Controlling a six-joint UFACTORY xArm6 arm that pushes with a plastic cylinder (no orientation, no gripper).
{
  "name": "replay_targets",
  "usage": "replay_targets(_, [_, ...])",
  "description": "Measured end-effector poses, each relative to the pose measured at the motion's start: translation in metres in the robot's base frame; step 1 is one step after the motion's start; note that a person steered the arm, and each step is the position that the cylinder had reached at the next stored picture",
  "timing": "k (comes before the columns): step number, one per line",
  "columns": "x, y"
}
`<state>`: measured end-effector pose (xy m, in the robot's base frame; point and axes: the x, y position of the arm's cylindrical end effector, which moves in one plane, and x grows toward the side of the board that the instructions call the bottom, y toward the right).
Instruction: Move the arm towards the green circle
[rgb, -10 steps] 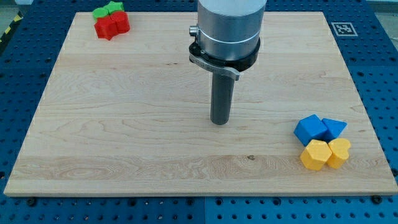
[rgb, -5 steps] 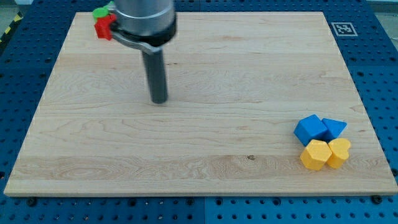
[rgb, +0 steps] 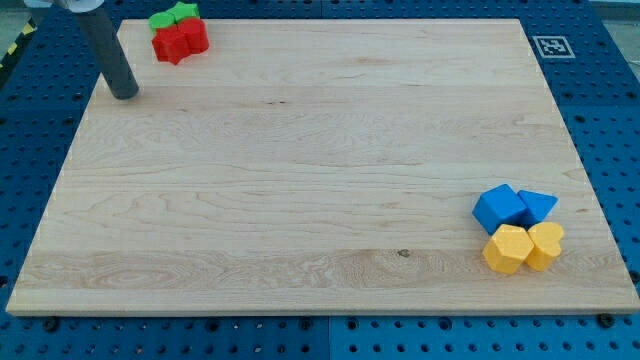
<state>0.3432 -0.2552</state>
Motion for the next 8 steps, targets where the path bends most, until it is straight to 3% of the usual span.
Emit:
replay_targets(2, [-0.036, -0.049])
replay_targets(8, [-0.098, -0.018])
